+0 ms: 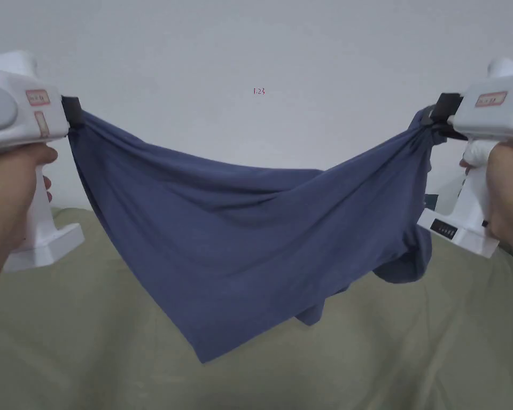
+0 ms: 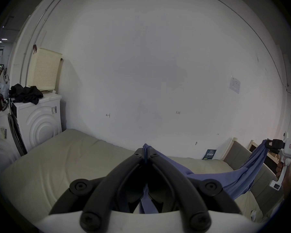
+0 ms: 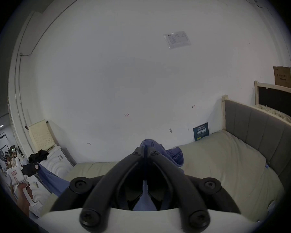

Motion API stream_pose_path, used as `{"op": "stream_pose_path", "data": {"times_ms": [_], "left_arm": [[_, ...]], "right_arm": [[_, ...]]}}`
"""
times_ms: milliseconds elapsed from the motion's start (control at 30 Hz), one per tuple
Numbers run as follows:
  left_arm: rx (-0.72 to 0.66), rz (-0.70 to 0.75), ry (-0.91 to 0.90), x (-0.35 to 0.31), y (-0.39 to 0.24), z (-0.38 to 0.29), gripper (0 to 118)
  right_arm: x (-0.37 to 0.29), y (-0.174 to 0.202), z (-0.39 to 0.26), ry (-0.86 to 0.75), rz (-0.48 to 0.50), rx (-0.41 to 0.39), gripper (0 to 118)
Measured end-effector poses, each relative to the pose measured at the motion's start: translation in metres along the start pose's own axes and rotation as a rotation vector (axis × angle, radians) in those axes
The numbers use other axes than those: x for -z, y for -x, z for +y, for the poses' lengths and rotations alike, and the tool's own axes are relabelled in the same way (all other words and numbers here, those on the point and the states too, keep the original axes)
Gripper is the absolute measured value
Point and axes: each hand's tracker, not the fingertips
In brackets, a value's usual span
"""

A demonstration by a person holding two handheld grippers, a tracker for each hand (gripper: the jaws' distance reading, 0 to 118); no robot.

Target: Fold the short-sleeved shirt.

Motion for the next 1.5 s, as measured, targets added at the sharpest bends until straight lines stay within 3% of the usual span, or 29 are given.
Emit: {"op": "stream_pose_path", "data": {"times_ms": [167,333,600,833,933,1100,1267,1300,1333,1367,1400,1433,1467,1500], "left_arm": [[0.007,0.029,0.037,0.022,0.002,-0.045,0],[-0.015,0.006,0.044,0.009,0.006,-0.069,0],[-0.019,-0.068,0.099,-0.099,0.031,-0.112,0],[0.100,-0.081,0.300,-0.220,0.064,-0.215,0],[0.156,-0.073,0.399,-0.267,0.078,-0.267,0],[0.204,0.010,0.581,-0.296,0.111,-0.354,0],[0.095,0.077,0.652,-0.296,0.125,-0.395,0],[0.064,0.072,0.639,-0.296,0.126,-0.395,7],[0.059,0.065,0.613,-0.298,0.124,-0.390,28],[0.059,0.069,0.589,-0.301,0.122,-0.384,40],[0.052,0.064,0.544,-0.310,0.118,-0.374,40],[0.048,0.050,0.531,-0.317,0.116,-0.367,98],[0.028,0.026,0.457,-0.334,0.110,-0.353,118],[0.092,0.011,0.381,-0.345,0.113,-0.349,116]], "right_arm": [[0.036,-0.022,-0.046,0.084,-0.037,0.017,4],[0.020,-0.028,-0.065,0.084,-0.029,0.026,4],[-0.088,-0.041,-0.113,0.143,0.049,0.034,4],[-0.194,-0.073,-0.234,0.290,0.041,-0.003,4],[-0.240,-0.088,-0.301,0.385,0.035,-0.057,4],[-0.298,-0.110,-0.396,0.527,-0.025,-0.064,4],[-0.308,-0.118,-0.431,0.546,-0.064,-0.050,4],[-0.308,-0.118,-0.430,0.527,-0.066,-0.035,8],[-0.311,-0.116,-0.425,0.495,-0.068,-0.034,20],[-0.313,-0.114,-0.422,0.457,-0.084,-0.059,30],[-0.316,-0.112,-0.417,0.431,-0.094,-0.077,30],[-0.319,-0.110,-0.413,0.445,-0.094,-0.064,82],[-0.321,-0.111,-0.407,0.446,-0.081,-0.061,116],[-0.337,-0.101,-0.398,0.359,-0.057,-0.053,118]]}}
